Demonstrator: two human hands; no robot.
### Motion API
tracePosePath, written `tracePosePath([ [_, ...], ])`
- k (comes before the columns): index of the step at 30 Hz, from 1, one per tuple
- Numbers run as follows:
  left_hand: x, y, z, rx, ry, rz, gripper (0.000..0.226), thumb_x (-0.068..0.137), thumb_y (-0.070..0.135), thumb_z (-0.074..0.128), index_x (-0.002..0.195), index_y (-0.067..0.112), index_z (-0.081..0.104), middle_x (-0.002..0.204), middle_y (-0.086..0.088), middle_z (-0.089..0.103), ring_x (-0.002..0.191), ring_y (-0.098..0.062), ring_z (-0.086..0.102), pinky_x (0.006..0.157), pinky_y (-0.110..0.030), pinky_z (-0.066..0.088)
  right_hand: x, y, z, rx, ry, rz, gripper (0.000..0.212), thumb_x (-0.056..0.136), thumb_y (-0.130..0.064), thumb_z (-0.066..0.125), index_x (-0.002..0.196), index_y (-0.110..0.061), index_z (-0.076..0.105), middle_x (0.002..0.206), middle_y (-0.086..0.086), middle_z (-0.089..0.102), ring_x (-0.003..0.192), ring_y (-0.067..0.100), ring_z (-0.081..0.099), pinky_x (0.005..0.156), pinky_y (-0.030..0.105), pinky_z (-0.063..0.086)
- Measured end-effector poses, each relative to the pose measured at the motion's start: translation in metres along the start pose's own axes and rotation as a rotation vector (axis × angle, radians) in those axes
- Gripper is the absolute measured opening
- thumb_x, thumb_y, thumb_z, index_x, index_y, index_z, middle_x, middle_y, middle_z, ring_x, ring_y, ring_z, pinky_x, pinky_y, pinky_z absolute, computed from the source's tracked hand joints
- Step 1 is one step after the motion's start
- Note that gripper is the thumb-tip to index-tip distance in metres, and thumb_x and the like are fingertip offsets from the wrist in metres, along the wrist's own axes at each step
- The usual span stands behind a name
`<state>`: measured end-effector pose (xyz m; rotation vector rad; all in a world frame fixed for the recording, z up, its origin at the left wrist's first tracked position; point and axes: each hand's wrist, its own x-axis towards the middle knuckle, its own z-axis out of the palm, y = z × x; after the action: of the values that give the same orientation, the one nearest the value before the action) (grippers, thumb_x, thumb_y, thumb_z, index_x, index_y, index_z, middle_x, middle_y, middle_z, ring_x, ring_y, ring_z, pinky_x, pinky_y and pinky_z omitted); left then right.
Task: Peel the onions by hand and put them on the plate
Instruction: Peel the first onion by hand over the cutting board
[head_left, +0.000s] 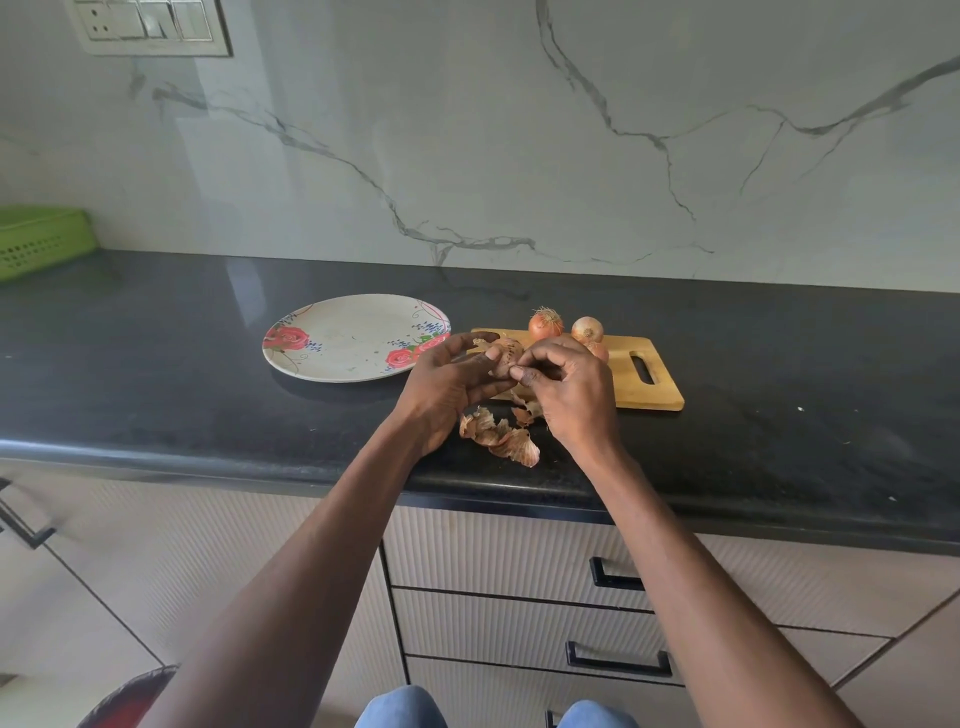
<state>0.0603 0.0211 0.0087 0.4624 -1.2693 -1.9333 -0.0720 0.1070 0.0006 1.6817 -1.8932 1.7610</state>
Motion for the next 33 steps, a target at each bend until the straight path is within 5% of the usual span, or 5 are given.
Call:
tracePosePath([
  [7, 0.0006, -0.0016, 0.0009, 0.105, 0.048, -0.009, 0.019, 0.096, 0.013, 0.065, 0.107, -0.001, 0.058, 0.090, -0.015, 0.073, 0.079, -0.028, 0.074, 0.076, -0.039, 0.064, 0.0007, 0.0000, 0.0000, -0.051, 0.026, -0.003, 0.007, 0.085, -0.005, 0.075, 0.083, -0.006, 0.068, 0.087, -0.001, 0.066, 0.083, -0.004, 0.056, 0.075, -0.002, 0.034],
  [11, -0.0007, -0.0002, 0.0009, 0.197, 0.011, -0.014, 0.022, 0.099, 0.011, 0.061, 0.119, 0.002, 0.060, 0.092, -0.016, 0.072, 0.075, -0.031, 0.072, 0.065, -0.036, 0.061, 0.0003, 0.0018, 0.0011, 0.020, 0.023, 0.067, 0.008, 0.088, -0.004, 0.071, 0.087, -0.009, 0.065, 0.082, -0.006, 0.065, 0.079, -0.003, 0.061, 0.069, 0.007, 0.046],
  [16, -0.0028, 0.0000, 0.0019, 0.191, -0.022, 0.004, 0.016, 0.099, 0.010, 0.059, 0.111, 0.001, 0.067, 0.089, -0.015, 0.072, 0.071, -0.026, 0.070, 0.063, -0.031, 0.060, 0.0008, 0.0006, 0.0008, 0.062, 0.003, 0.092, 0.029, 0.090, -0.005, 0.069, 0.117, -0.013, 0.069, 0.103, -0.004, 0.069, 0.094, 0.006, 0.065, 0.085, 0.018, 0.054],
  [20, -0.0038, -0.0002, 0.0018, 0.184, -0.017, 0.011, 0.013, 0.098, 0.013, 0.060, 0.103, 0.003, 0.069, 0.087, -0.013, 0.073, 0.071, -0.025, 0.070, 0.065, -0.033, 0.059, 0.0017, 0.0007, 0.0016, 0.071, -0.041, 0.126, 0.018, 0.087, -0.005, 0.072, 0.104, -0.011, 0.073, 0.101, -0.001, 0.071, 0.094, 0.012, 0.068, 0.087, 0.029, 0.057],
  [33, -0.0039, 0.0015, 0.0029, 0.203, 0.022, 0.002, 0.015, 0.100, 0.017, 0.060, 0.111, 0.009, 0.066, 0.081, -0.005, 0.071, 0.062, -0.021, 0.065, 0.053, -0.029, 0.055, 0.0006, -0.0027, 0.0006, 0.002, -0.027, 0.100, 0.006, 0.096, -0.006, 0.061, 0.093, -0.011, 0.060, 0.087, -0.009, 0.058, 0.083, 0.001, 0.056, 0.068, 0.004, 0.040],
])
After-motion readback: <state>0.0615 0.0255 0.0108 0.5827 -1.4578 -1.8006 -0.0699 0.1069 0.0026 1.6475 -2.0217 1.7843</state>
